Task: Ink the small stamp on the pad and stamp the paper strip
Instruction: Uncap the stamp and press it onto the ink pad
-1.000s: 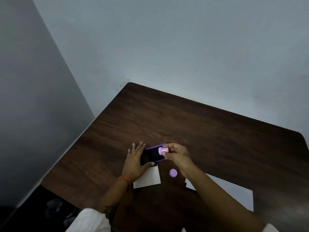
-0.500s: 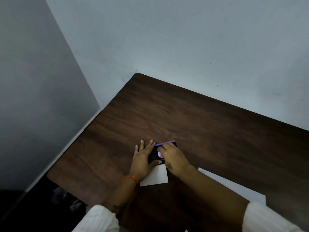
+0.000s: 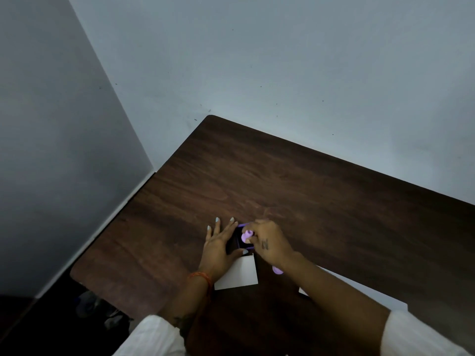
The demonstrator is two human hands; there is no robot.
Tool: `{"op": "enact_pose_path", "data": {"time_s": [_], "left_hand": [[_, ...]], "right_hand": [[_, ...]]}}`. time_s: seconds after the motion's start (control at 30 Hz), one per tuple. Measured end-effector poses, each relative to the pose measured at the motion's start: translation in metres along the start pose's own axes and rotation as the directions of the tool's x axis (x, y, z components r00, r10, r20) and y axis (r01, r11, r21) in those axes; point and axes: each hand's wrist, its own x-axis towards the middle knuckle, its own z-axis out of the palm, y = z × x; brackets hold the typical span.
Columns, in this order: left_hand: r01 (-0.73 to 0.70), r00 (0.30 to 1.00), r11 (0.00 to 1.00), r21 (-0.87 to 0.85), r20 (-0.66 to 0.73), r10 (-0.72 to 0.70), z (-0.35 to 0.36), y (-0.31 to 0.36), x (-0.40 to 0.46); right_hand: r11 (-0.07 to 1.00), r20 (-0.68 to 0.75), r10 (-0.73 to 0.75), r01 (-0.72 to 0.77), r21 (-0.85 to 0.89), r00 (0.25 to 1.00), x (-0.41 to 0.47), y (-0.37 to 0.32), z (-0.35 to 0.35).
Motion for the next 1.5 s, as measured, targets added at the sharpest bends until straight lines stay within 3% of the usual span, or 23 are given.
{"op": "enact_pose_path", "data": {"time_s": [0.07, 0.17, 0.37, 0.5, 0.63, 0.7, 0.83, 0.87, 1.03, 1.2, 1.4, 1.5], "left_hand": [[-0.003, 1.000, 1.000, -0.008, 0.001, 0.003, 0.000, 0.000, 0.000], [0.001, 1.000, 1.000, -0.009, -0.002, -0.001, 0.000, 0.001, 0.000], [-0.004, 1.000, 1.000, -0.019, -0.010, 0.004, 0.001, 0.000, 0.001], [-0.003, 1.000, 1.000, -0.022, -0.008, 0.003, 0.002, -0.002, 0.001], [-0.003, 1.000, 1.000, -0.028, -0.011, 0.003, 0.002, -0.003, 0.001], [-0.002, 1.000, 0.999, -0.032, -0.012, 0.001, 0.002, -0.002, 0.001], [-0.009, 1.000, 0.999, -0.031, -0.016, 0.009, 0.000, 0.000, 0.000], [-0.008, 1.000, 0.999, -0.031, -0.014, 0.008, 0.000, 0.000, 0.000], [-0.002, 1.000, 0.999, -0.033, -0.014, 0.002, 0.001, -0.001, 0.000], [-0.004, 1.000, 1.000, -0.021, -0.020, 0.004, 0.001, -0.001, 0.001], [-0.008, 1.000, 0.999, -0.039, -0.015, 0.008, 0.000, 0.000, 0.001], [-0.012, 1.000, 0.999, -0.045, -0.021, 0.011, 0.000, -0.001, 0.000]], "right_hand": [[1.000, -0.014, -0.002, 0.002, -0.010, 1.000, 0.003, 0.001, -0.005], [0.976, 0.081, -0.081, 0.096, -0.197, 0.993, 0.003, 0.001, 0.002], [0.963, 0.109, -0.005, 0.034, -0.267, 0.994, 0.013, -0.006, 0.003], [0.926, 0.238, -0.132, 0.205, -0.317, 0.962, 0.019, 0.002, -0.006], [0.949, 0.107, -0.122, 0.148, -0.279, 0.987, 0.010, 0.004, 0.005], [0.984, 0.041, -0.071, 0.076, -0.162, 0.997, 0.010, -0.001, 0.002], [0.987, 0.041, 0.050, -0.055, 0.150, 0.998, 0.012, 0.005, -0.024], [0.990, 0.038, 0.051, -0.056, 0.133, 0.998, 0.008, 0.007, -0.025], [0.962, 0.149, -0.029, 0.068, -0.264, 0.988, -0.002, 0.006, -0.002], [0.979, 0.078, 0.021, -0.005, -0.204, 0.997, 0.006, 0.007, 0.000], [0.962, 0.115, -0.145, 0.167, -0.215, 0.983, 0.005, 0.024, -0.001], [0.980, 0.046, -0.112, 0.118, -0.160, 0.993, 0.004, 0.018, 0.003]]}}
